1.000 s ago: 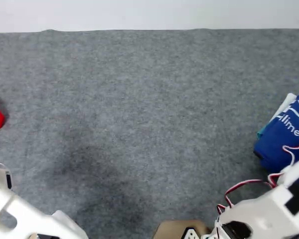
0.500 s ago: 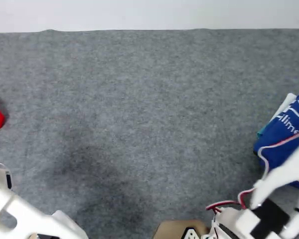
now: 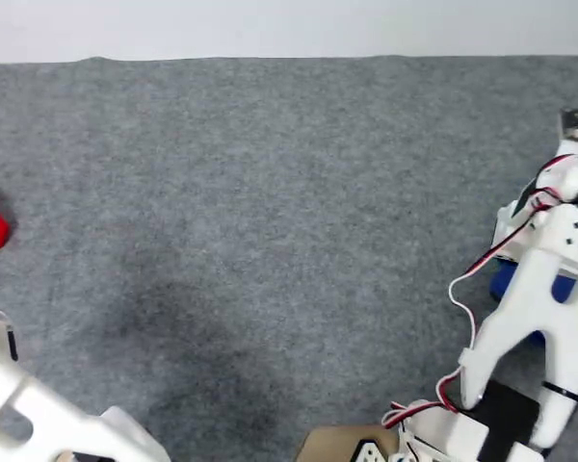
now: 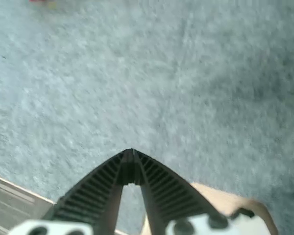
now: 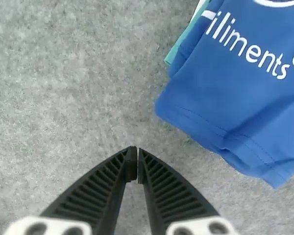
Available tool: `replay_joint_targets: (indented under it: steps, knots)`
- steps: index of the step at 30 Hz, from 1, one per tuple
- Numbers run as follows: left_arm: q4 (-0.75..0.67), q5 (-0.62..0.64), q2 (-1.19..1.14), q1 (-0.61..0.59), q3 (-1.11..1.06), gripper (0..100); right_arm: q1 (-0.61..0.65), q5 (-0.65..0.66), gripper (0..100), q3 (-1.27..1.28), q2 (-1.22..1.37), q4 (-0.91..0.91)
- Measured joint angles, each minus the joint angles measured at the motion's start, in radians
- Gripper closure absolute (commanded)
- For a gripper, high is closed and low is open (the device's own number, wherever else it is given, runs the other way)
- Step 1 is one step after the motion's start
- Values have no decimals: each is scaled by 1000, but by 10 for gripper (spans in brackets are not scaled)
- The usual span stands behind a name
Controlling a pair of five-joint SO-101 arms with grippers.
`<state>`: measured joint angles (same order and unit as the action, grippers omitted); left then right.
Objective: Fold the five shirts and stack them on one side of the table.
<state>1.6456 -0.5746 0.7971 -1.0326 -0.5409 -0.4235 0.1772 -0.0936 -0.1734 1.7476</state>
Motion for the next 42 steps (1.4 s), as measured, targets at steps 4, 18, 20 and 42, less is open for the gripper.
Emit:
replay_joint_targets:
  steps: [4,18,20,42]
  knots:
    - [-57,0,-21,61,52,932,0,-3,989,0,-12,2]
    - [-269,3,-436,169,324,789,-110,-6,989,233,-20,2]
    - [-310,3,-512,169,361,778,-149,-6,989,250,-20,2]
    - [-921,8,-1126,187,442,739,-183,-6,989,261,-224,3]
